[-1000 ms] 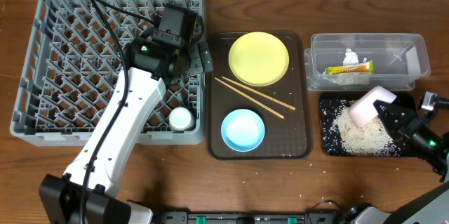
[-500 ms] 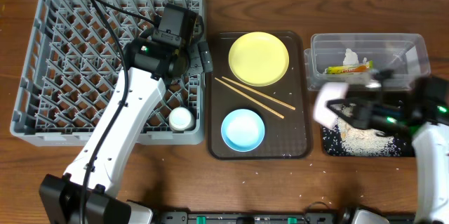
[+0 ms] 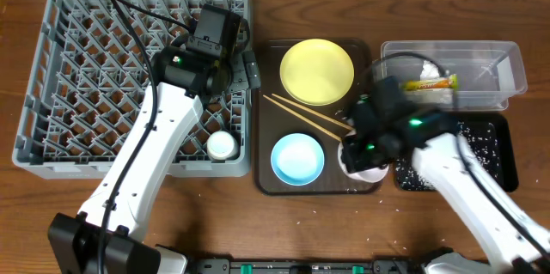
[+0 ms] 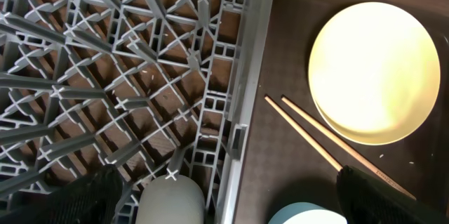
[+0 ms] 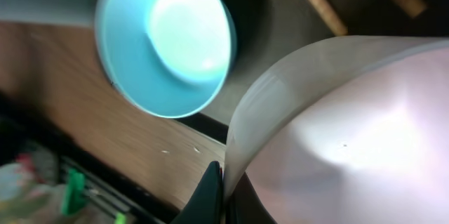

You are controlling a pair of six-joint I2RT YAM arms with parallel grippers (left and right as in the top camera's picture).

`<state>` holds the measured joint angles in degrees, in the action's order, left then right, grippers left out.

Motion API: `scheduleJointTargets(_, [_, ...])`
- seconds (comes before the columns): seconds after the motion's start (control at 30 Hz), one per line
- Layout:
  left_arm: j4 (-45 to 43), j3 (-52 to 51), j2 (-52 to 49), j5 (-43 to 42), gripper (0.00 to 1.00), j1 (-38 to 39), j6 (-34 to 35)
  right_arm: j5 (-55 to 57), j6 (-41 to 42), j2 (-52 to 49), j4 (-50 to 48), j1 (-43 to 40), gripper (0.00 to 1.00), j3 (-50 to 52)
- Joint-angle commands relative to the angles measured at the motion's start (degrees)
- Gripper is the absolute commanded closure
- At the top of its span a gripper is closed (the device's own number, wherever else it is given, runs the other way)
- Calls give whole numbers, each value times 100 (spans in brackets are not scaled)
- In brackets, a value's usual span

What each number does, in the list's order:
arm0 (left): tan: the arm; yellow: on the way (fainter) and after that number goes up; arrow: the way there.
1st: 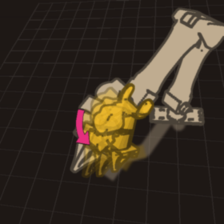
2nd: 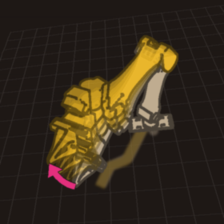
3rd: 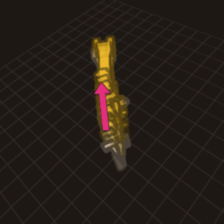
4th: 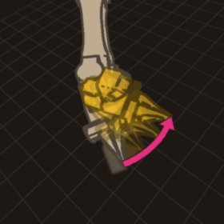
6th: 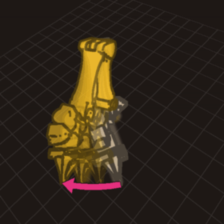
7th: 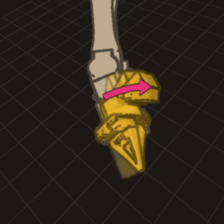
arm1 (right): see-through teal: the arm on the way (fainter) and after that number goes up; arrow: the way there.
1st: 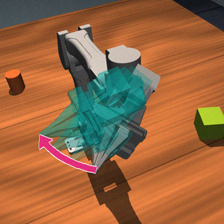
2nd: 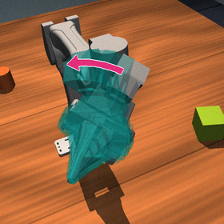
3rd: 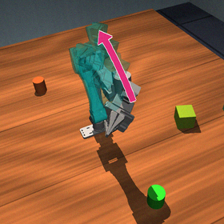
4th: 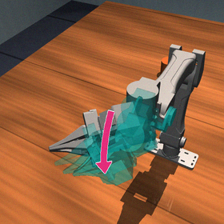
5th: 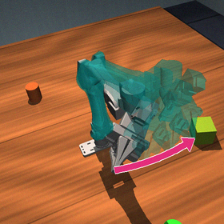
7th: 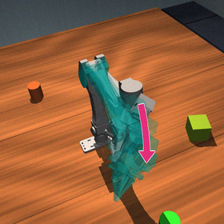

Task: Sort waste into correct bins and load items into the dishwasher
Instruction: 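Carry the emptied pink bowl back and set it on the brown tray, then release the pink bowl and raise the right gripper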

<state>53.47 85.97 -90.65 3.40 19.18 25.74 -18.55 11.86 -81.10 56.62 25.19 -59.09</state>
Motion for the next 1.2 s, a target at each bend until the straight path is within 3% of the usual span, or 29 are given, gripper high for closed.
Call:
scheduleJointTargets(0.0, [0, 48, 42, 92, 2, -24, 24, 527, 358, -393, -11, 299, 99, -48])
scheduleJointTargets(0.37, [2, 48, 42, 92, 2, -24, 24, 675, 358, -1095, -15, 538, 99, -15])
scheduleJointTargets(0.57, [2, 48, 42, 92, 2, -24, 24, 761, 356, -1088, -133, 479, 76, -46])
scheduleJointTargets(0.97, [2, 48, 42, 92, 2, -24, 24, 758, 136, -1088, -295, 358, 51, -1637])
scheduleJointTargets(1.17, [2, 48, 42, 92, 2, -24, 24, 761, 330, -1130, -649, 415, 45, -1733])
